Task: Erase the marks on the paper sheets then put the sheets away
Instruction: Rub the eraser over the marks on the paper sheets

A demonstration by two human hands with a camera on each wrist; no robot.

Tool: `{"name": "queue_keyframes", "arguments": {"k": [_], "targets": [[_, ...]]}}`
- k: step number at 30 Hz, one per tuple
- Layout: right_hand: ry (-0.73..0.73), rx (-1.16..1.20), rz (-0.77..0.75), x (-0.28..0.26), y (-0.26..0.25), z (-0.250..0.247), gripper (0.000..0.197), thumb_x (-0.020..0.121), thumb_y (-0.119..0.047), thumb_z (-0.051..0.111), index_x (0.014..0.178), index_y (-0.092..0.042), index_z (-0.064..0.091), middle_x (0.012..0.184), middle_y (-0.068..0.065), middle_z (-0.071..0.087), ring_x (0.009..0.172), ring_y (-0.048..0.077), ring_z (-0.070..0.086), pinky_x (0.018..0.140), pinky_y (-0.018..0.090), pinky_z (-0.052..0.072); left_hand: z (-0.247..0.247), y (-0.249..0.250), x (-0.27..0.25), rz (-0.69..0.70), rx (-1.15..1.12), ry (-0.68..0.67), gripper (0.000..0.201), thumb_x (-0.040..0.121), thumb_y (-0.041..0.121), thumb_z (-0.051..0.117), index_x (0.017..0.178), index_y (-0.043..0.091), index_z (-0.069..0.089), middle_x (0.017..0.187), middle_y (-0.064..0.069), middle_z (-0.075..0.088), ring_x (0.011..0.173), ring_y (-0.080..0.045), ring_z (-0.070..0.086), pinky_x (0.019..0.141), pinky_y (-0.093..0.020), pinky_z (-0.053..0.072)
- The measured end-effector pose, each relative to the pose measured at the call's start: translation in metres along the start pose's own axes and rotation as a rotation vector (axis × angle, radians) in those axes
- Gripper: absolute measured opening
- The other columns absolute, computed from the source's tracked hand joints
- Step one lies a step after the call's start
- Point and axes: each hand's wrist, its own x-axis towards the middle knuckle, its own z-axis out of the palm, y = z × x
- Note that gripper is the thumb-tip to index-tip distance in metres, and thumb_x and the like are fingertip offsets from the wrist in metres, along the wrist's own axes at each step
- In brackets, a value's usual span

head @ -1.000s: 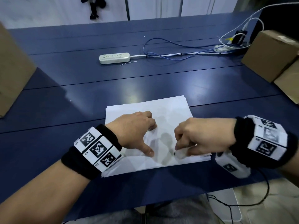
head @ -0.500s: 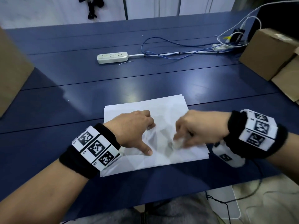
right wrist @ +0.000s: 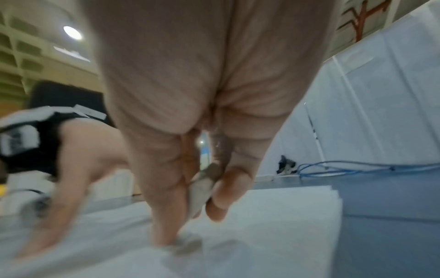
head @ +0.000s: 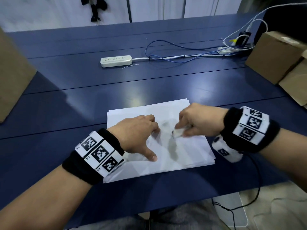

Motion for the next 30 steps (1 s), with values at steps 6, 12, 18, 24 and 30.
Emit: {"name": "queue_keyframes", "arguments": {"k": [6, 12, 18, 24, 30], "targets": [[-0.096, 0.067, -0.164, -0.021, -0.016, 0.004, 0.029, 0.085, -0.029, 0.066, 0.114, -0.030, 0.071, 0.097, -0.006, 0.060, 0.073, 0.002, 0.046, 0.066, 0.005, 0.033, -0.001, -0.001, 0.000, -0.005, 0.004, -0.007, 0.075, 0.059, 0.073, 0.073, 0.117, 0.031, 0.052, 0.112, 0.015, 0.043, 0.105, -0.011, 0.049, 0.079, -0.037, 0.052], [0.043, -0.040, -0.033, -0.001, -0.003, -0.002, 0.030, 0.087, -0.031, 0.062, 0.117, -0.028, 0.069, 0.098, 0.002, 0.066, 0.089, 0.017, 0.058, 0.074, 0.020, 0.040, -0.001, 0.001, 0.000, 0.003, 0.010, -0.008, 0.075, 0.060, 0.072, 0.073, 0.120, 0.031, 0.052, 0.115, 0.014, 0.043, 0.107, -0.011, 0.048, 0.076, -0.032, 0.047], [-0.087, 0.019, -0.141, -0.023, -0.010, 0.001, 0.031, 0.084, -0.025, 0.066, 0.115, -0.031, 0.070, 0.096, -0.009, 0.057, 0.073, -0.003, 0.046, 0.064, 0.005, 0.030, 0.000, -0.001, 0.002, -0.003, 0.002, -0.006, 0.077, 0.059, 0.072, 0.074, 0.120, 0.030, 0.052, 0.114, 0.015, 0.043, 0.107, -0.011, 0.049, 0.075, -0.033, 0.049], [-0.052, 0.010, -0.006, -0.008, 0.001, 0.000, 0.031, 0.084, -0.032, 0.067, 0.115, -0.033, 0.070, 0.094, -0.009, 0.065, 0.082, 0.004, 0.055, 0.074, 0.018, 0.044, -0.002, 0.001, 0.002, -0.001, 0.008, -0.010, 0.074, 0.060, 0.072, 0.074, 0.118, 0.031, 0.052, 0.112, 0.015, 0.043, 0.103, -0.011, 0.049, 0.069, -0.030, 0.043], [-0.001, -0.001, -0.042, -0.014, 0.004, 0.002, 0.029, 0.085, -0.032, 0.065, 0.113, -0.031, 0.070, 0.096, -0.004, 0.064, 0.075, 0.005, 0.047, 0.068, 0.013, 0.037, -0.002, 0.000, 0.001, -0.007, 0.002, -0.010, 0.074, 0.060, 0.071, 0.074, 0.117, 0.029, 0.052, 0.111, 0.015, 0.043, 0.102, -0.011, 0.049, 0.071, -0.032, 0.046]]}}
